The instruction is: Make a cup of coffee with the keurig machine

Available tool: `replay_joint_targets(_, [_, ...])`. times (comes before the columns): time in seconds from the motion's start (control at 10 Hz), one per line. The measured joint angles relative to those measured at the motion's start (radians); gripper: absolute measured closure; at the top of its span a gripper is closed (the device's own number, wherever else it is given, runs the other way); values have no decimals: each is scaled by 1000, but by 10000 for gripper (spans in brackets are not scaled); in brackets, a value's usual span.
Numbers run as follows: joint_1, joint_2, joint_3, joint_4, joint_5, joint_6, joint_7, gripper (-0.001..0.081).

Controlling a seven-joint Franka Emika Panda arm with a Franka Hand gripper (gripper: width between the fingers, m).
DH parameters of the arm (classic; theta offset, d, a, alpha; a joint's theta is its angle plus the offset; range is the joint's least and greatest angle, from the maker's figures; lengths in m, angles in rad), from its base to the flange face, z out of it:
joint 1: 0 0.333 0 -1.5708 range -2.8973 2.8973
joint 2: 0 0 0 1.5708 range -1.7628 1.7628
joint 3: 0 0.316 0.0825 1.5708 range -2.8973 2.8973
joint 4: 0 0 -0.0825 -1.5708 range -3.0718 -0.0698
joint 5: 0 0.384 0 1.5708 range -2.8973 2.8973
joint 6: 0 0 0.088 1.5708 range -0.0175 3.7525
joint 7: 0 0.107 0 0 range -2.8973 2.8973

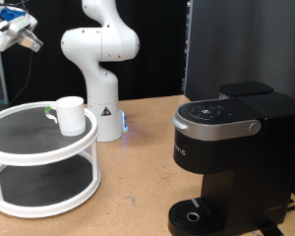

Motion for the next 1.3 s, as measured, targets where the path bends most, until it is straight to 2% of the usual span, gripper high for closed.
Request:
replay_joint_targets(0.2, [0, 0, -1, -24, 0, 26, -14, 804])
replay_joint_targets(0.5, [0, 2, -11, -95, -2, 110, -76, 804])
replay_joint_targets(0.9, [-1, 25, -34, -148, -31, 172, -140, 804])
replay_joint_targets(1.1, [-1, 29, -41, -175, -26, 229, -160, 804])
replay_joint_targets(1.2, [-1, 29, -49, -191, -7, 266, -177, 762])
replay_joint_targets(1.3, [-1, 29, -61, -205, 8, 290, -195, 626])
